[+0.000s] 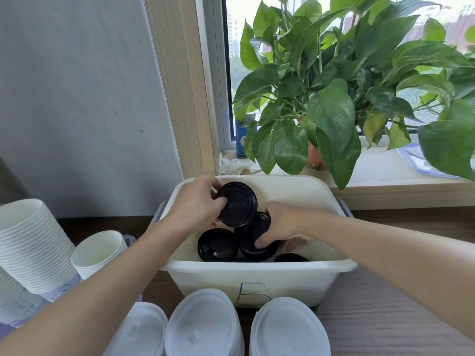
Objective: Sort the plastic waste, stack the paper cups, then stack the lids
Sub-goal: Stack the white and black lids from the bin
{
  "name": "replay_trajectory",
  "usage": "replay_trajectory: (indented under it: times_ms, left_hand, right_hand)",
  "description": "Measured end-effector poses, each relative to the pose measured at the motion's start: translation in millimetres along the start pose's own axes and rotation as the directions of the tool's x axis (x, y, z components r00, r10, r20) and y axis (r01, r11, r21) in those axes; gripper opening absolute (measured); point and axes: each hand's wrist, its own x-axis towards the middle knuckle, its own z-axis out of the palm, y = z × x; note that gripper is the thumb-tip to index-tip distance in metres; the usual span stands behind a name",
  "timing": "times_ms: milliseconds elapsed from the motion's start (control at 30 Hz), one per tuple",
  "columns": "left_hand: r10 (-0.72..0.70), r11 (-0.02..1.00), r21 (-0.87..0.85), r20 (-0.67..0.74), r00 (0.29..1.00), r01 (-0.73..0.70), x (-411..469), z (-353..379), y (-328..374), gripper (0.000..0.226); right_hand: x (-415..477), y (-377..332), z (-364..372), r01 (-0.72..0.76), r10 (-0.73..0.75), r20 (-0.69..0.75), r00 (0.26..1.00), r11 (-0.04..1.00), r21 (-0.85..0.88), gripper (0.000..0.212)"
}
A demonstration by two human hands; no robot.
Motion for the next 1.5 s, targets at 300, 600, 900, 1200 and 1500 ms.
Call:
replay_trajectory:
  times_ms: [300, 600, 900, 1200, 1500]
  left_hand:
    - [-0.039, 0.97, -0.244, -0.085, 0.996, 0.017, 2.1, -7.6, 2.8, 0.018]
    - [-0.036, 0.871, -0.49, -0.164, 0.986, -0.05, 0.8, -14.7, 5.0, 0.006]
    - [-0.085, 0.781, -0.625, -0.135, 0.987, -0.018, -0.8, -15.1, 10.0, 0.015]
    - [-0.035, 0.777, -0.629, -0.076, 0.997, -0.021, -6.2, -13.9, 14.3, 0.024]
    - [0.083, 0.897, -0.417, -0.159, 0.984, -0.143, -6.9, -8.0, 13.8, 0.016]
  right_hand:
    - [2.7, -7.7, 0.8, 0.054, -0.039, -0.069, 0.997, 0.971, 0.235, 0.034]
    - [-8.0, -18.4, -14.4, 0.271, -0.146, -0.257, 0.955, 0.778, 0.566, 0.037]
    - [-17.5, -25.2, -22.3, 0.426, -0.164, -0.421, 0.892, 0.618, 0.661, 0.041]
    - [-18.5, -30.2, -21.5, 0.468, -0.225, -0.416, 0.881, 0.542, 0.698, 0.037]
    - [-27.3, -32.0, -15.6, 0.516, -0.342, -0.386, 0.857, 0.559, 0.649, 0.031]
